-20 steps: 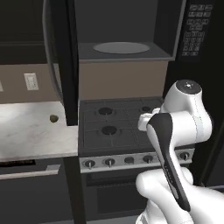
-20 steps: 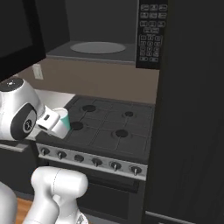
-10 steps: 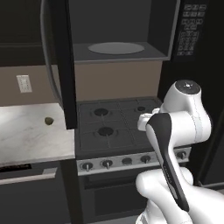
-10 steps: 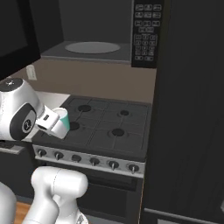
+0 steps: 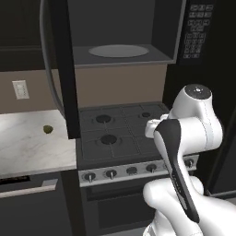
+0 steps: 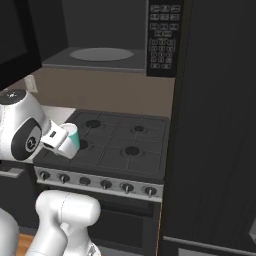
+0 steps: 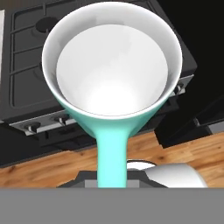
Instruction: Pick the mug from the counter and place it inside the microwave. Then close the microwave.
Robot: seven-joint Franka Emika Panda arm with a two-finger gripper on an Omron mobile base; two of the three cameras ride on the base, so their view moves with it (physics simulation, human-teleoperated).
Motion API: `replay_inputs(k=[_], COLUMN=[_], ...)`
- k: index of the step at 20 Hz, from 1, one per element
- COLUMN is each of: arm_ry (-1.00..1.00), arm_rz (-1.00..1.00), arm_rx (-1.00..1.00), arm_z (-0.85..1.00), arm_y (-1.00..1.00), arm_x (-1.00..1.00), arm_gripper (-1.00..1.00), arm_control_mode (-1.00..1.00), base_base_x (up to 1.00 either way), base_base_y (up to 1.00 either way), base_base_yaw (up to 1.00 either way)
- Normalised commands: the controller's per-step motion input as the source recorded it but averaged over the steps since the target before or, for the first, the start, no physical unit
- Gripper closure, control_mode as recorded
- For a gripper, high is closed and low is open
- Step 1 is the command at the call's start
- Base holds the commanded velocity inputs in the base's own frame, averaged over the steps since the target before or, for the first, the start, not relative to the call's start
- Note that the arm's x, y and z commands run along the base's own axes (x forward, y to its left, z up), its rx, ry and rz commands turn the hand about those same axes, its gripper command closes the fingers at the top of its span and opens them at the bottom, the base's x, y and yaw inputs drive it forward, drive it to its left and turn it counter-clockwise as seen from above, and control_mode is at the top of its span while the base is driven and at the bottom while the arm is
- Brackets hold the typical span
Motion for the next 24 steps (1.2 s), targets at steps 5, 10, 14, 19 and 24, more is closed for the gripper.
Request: replay_inputs(k=[5, 10, 14, 19, 24], arm_ry=[0.0, 0.0, 0.0, 0.0, 0.0], arm_rz=[0.0, 0.0, 0.0, 0.0, 0.0], arm_rx=[0.0, 0.0, 0.0, 0.0, 0.0], arm_z=[0.0, 0.0, 0.0, 0.0, 0.0], arm_y=[0.0, 0.0, 0.0, 0.0, 0.0], arm_x=[0.0, 0.0, 0.0, 0.0, 0.0], arm_gripper=[1.0, 1.0, 1.0, 1.0, 1.0], arm_control_mode=[1.0, 1.0, 1.0, 1.0, 1.0], base_base_x=[0.4, 0.19, 0.0, 0.0, 0.0], base_base_y=[0.12, 0.12, 0.0, 0.0, 0.0], base_base_yaw=[-0.04, 0.0, 0.0, 0.0, 0.0])
